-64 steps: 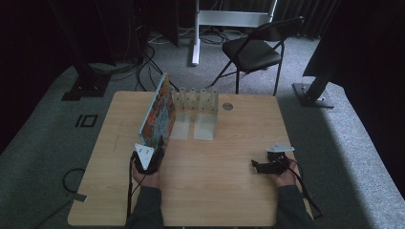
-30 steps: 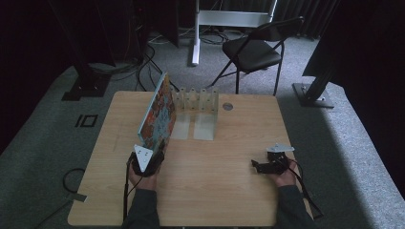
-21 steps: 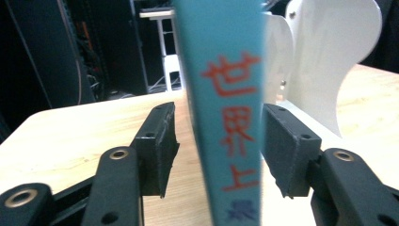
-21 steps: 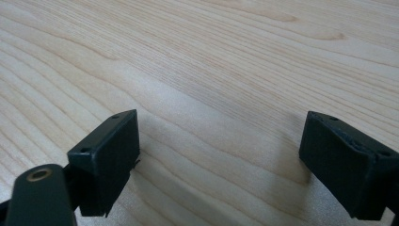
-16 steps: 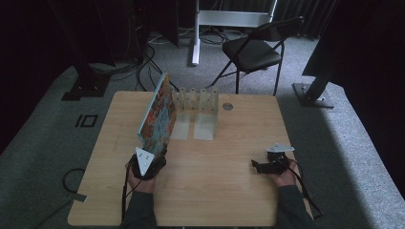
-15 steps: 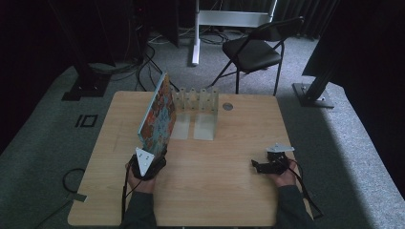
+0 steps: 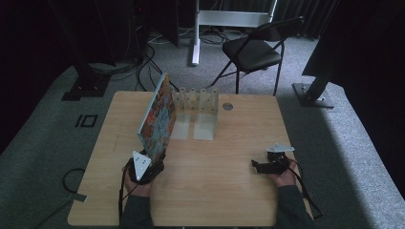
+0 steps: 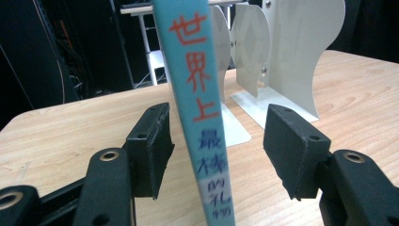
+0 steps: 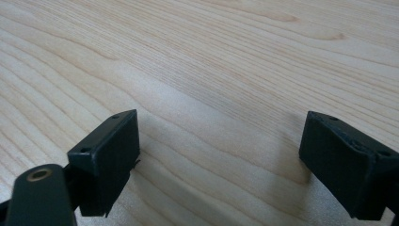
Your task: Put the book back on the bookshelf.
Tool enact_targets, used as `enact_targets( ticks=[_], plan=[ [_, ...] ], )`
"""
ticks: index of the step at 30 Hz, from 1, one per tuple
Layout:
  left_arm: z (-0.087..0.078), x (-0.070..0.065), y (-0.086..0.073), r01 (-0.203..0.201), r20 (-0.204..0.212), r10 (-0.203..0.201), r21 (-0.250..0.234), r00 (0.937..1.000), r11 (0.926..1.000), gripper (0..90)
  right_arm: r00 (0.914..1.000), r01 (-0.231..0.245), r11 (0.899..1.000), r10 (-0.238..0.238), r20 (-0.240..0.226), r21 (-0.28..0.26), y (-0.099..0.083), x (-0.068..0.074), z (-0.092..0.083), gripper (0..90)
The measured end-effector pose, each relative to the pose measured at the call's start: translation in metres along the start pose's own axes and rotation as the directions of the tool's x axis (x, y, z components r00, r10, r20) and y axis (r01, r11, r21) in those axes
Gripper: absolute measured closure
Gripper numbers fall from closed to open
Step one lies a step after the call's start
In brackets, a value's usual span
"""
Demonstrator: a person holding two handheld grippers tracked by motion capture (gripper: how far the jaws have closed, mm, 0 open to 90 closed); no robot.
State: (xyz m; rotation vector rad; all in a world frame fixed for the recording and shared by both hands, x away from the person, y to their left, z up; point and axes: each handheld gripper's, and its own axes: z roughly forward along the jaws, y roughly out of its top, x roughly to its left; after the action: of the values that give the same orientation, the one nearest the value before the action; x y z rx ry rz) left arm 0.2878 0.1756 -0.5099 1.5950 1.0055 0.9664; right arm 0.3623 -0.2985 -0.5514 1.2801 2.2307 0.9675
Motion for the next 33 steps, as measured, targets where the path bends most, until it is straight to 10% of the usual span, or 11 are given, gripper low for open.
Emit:
enact_targets(
  ticks=[33],
  plan=[
    [-0.030,0.008,-0.023,0.085,0.093,-0.096,0.117,0.9910,0.9895,37.4,1.0000,0.000,1.000,0.000,0.000,0.000,0.000,0.000,0.000,12.4]
  ],
)
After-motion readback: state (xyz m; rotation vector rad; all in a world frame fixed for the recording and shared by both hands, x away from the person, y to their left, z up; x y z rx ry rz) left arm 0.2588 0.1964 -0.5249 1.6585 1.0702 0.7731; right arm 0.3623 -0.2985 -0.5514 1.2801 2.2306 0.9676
